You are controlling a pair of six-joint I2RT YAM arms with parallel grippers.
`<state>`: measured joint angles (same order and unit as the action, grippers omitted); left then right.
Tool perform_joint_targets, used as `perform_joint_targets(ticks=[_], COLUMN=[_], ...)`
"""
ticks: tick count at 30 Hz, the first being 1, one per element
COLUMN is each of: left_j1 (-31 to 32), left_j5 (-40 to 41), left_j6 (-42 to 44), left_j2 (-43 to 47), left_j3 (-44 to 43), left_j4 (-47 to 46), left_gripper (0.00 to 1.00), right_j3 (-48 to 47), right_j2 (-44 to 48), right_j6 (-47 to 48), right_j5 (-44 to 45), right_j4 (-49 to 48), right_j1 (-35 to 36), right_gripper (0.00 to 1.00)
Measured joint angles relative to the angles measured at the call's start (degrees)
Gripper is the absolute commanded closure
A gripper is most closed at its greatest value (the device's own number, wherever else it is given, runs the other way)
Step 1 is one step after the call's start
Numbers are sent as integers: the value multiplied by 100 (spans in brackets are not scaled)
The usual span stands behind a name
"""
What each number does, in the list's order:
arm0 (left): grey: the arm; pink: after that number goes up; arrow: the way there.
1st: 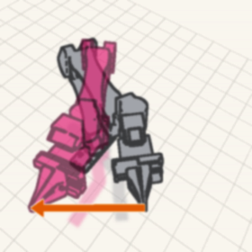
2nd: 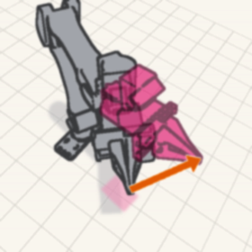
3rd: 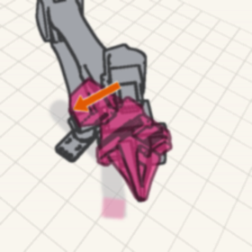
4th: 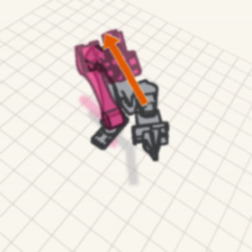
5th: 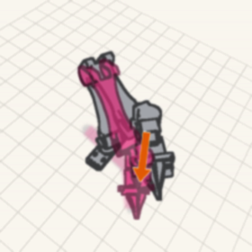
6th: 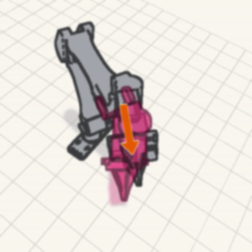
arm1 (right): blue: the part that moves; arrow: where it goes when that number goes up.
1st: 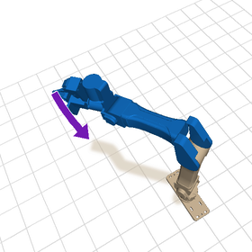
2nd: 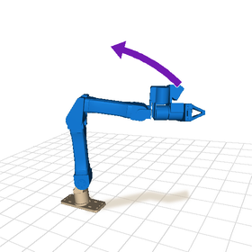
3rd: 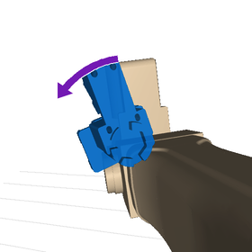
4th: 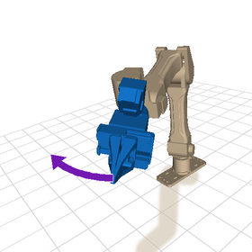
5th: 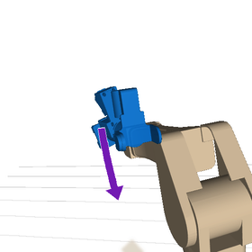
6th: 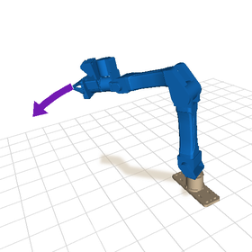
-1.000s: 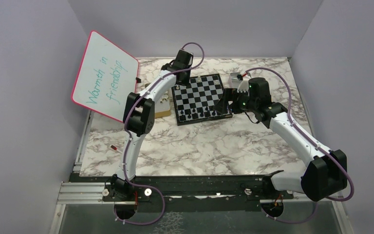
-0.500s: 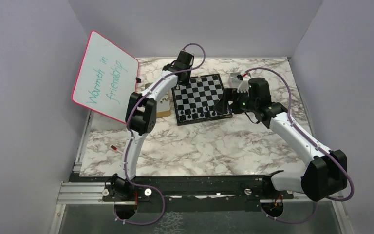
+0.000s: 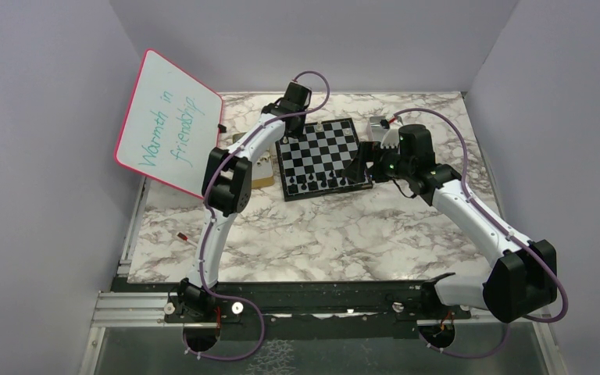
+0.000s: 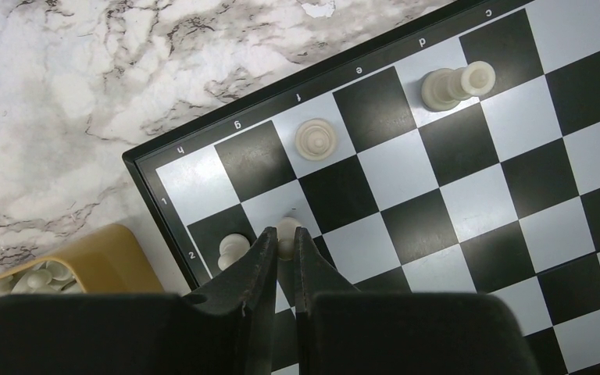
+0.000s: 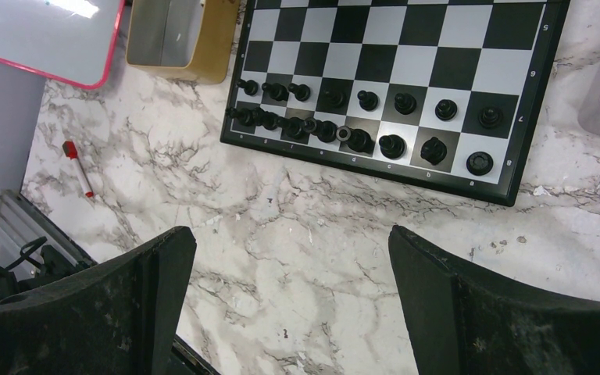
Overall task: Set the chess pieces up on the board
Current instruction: Place the chess piece on the chessboard.
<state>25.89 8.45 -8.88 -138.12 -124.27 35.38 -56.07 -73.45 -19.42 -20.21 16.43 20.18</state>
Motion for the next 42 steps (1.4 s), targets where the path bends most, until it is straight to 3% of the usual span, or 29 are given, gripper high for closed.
perform_joint_targets(ticks=[17,36,42], left_j1=[0,0,0], left_j5=[17,111,118], left_j6=[63,221,254], left_j2=[-192,-282,-304], left_j3=[-76,-173,-184], left_j4=[-4,-9,-11], left_gripper=[80,82,79], right_j3=[0,0,0], right_j2=[0,0,0], right_j6=[2,9,39], right_j5=[4,22,24], right_j4=[0,0,0], right_j1=[0,0,0], right_gripper=[0,0,0])
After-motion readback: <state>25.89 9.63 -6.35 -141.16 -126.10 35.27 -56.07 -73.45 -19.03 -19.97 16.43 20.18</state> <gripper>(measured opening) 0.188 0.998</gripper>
